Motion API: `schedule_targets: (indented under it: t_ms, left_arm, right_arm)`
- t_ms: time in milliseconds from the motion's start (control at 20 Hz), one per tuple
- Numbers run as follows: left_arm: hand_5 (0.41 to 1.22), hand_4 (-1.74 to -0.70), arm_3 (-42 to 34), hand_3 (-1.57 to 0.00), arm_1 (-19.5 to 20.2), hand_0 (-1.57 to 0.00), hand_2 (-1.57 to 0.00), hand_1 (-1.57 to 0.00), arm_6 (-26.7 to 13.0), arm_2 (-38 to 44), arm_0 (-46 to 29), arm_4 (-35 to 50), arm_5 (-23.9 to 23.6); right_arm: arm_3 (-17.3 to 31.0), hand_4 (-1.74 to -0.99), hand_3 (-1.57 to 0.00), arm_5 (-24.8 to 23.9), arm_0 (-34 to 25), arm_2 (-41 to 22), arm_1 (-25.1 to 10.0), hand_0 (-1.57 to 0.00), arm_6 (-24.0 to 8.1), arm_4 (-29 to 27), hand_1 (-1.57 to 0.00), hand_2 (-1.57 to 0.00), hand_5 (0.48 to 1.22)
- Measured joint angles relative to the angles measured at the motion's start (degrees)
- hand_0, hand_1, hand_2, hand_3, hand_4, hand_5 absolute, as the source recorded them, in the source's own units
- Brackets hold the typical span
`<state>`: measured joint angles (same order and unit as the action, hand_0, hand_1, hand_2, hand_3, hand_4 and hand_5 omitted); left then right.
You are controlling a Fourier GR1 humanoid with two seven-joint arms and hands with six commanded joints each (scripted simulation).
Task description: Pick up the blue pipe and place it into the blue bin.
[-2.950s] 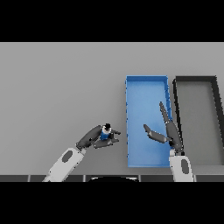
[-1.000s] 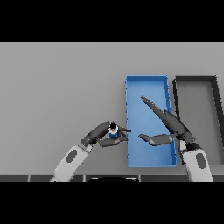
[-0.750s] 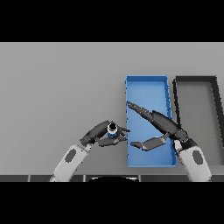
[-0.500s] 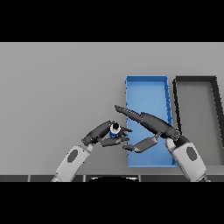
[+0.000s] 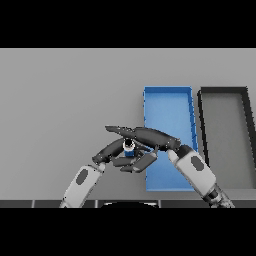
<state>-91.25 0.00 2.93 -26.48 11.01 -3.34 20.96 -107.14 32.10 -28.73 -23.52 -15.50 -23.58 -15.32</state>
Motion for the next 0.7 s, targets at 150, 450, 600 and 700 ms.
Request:
schedule_targets:
  t_ms: [150, 450, 600, 700]
  left_arm:
    - [1.221, -1.56, 0.25, -1.3, -1.07, -1.57, -1.54, -1.57, -1.47, 0.52, -0.23, -0.67, 0.11]
    - [1.221, -1.69, 0.56, -1.31, -1.3, -1.57, -1.56, -1.57, -0.86, 0.89, -0.35, 1.19, 0.61]
    - [1.221, -1.72, 0.36, -1.37, -1.44, -1.57, -1.55, -1.57, -0.59, 0.62, -0.32, 1.19, 0.38]
    - [1.221, -1.73, 0.84, -1.4, -1.17, -1.57, -1.55, -1.57, -0.83, 1.42, 0.71, 1.1, 1.01]
  right_arm:
    - [2.74, -1.303, -0.31, 1.14, -2.12, -0.37, 1.47, -0.4, -0.21, -0.54, -0.44, -0.43, 0.52]
    - [5.13, -1.495, -1.14, 0.55, -3.17, -1.34, 4.68, -1.26, 1.92, -0.82, -1.27, -1.27, 0.781]
    - [4.69, -1.474, -1.35, 0.59, -2.27, -1.27, 4.89, -1.41, 4.25, -0.17, -1.42, -1.42, 0.996]
    - [3.67, -1.481, -1.43, 0.84, -1.09, -1.42, 4.66, -1.47, 6.89, 1.91, -1.47, -1.47, 1.077]
